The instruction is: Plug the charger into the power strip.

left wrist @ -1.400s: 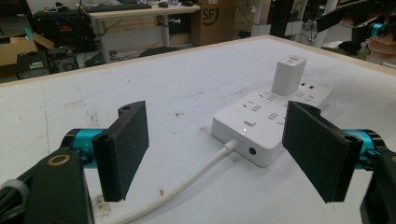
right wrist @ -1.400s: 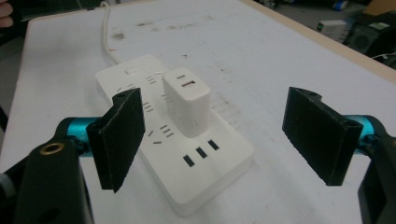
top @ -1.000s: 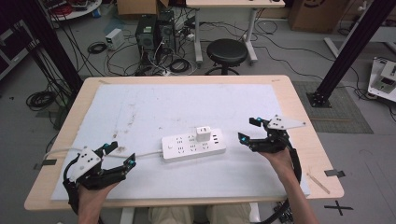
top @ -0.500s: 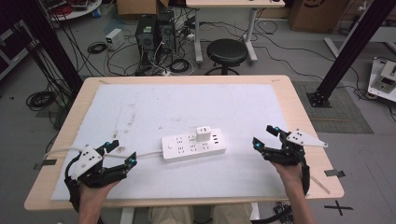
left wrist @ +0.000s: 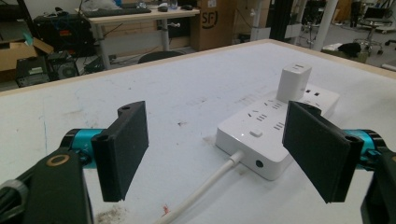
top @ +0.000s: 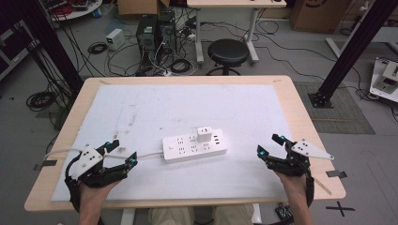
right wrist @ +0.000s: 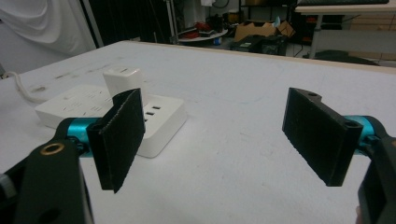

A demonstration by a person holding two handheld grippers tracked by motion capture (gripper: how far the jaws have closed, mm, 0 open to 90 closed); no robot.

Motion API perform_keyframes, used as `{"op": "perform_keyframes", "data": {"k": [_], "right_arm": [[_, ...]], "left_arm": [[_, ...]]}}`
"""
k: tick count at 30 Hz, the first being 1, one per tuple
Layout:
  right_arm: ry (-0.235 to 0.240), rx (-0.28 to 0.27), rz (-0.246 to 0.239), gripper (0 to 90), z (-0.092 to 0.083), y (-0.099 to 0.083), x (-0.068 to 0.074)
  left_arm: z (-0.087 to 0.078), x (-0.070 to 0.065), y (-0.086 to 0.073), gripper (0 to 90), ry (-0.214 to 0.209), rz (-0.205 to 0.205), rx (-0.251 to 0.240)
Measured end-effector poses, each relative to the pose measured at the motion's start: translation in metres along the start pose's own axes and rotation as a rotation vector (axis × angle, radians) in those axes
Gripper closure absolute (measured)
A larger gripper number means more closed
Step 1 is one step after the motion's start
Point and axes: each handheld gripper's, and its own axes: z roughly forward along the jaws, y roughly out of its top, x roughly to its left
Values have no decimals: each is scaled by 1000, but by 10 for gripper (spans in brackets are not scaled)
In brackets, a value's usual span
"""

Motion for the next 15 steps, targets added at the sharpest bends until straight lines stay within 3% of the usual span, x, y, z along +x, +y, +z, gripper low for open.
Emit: {"op": "perform_keyframes", "data": {"k": [15], "right_arm": [[-8,6,18,217,-6,-4,-5]], "left_arm": [[4,-2,1,226,-7,4,0]]}}
